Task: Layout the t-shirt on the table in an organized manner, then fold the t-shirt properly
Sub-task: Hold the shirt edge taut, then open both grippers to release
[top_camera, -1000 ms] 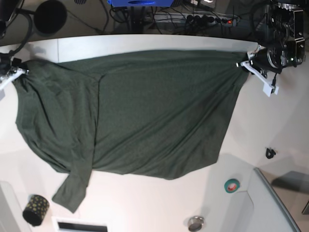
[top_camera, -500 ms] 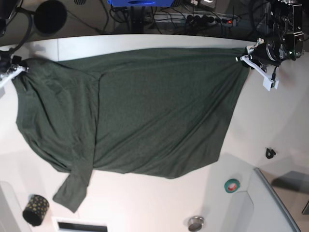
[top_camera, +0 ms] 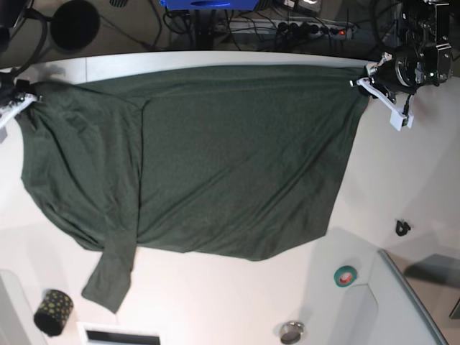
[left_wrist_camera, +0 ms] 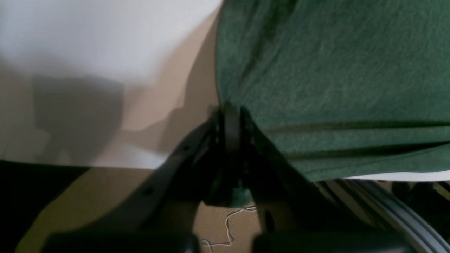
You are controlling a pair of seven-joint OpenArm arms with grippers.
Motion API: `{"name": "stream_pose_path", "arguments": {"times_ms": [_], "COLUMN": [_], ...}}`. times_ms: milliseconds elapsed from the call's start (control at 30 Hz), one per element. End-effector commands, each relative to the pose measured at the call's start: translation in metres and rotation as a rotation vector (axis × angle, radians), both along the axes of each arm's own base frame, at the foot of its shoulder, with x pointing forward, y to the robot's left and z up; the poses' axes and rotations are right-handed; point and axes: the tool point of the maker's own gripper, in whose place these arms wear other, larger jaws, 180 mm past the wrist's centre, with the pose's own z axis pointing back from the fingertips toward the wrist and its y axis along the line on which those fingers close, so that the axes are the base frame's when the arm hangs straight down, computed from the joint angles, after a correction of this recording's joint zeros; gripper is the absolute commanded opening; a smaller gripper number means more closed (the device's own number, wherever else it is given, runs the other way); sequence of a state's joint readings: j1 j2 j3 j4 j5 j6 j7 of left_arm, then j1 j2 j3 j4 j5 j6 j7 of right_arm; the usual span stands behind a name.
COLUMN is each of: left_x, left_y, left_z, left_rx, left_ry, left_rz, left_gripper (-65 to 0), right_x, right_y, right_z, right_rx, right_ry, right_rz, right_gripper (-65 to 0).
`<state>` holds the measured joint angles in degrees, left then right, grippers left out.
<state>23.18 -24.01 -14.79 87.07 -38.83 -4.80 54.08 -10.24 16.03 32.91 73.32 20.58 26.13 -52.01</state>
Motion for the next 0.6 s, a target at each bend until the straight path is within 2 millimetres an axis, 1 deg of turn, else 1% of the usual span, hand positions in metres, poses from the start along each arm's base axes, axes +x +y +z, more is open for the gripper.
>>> {"name": "stream_pose_path", "arguments": {"times_ms": [0, 133, 167, 567], "left_x": [0.0018, 0.0004, -0.0039, -0.0032], "left_y": [0.0068, 0.0071, 0.0087, 0.0074], "left_z": [0.0058, 0.0049, 0.0038, 0.0057], "left_rx": [0.023, 0.022, 0.024, 0.025], "left_ry": [-0.014, -0.01, -0.001, -0.007], "left_rz": [-0.013, -0.011, -0.007, -0.012], "left_gripper": [-65.0, -65.0, -65.0, -65.0], "right_x": [0.0059, 0.0028, 0.0028, 0.0015], "right_y": [-0.0119, -0.0118, -0.012, -0.0118], "right_z": [0.0092, 0.008, 0.008, 0.008], "right_rx": [-0.03, -0.03, -0.03, -0.031], "right_ry": [-0.027, -0.02, -0.02, -0.018], "right_rz": [0.0, 0.0, -0.001, -0.003], "right_gripper": [-64.8, -64.8, -64.8, -64.8]}}
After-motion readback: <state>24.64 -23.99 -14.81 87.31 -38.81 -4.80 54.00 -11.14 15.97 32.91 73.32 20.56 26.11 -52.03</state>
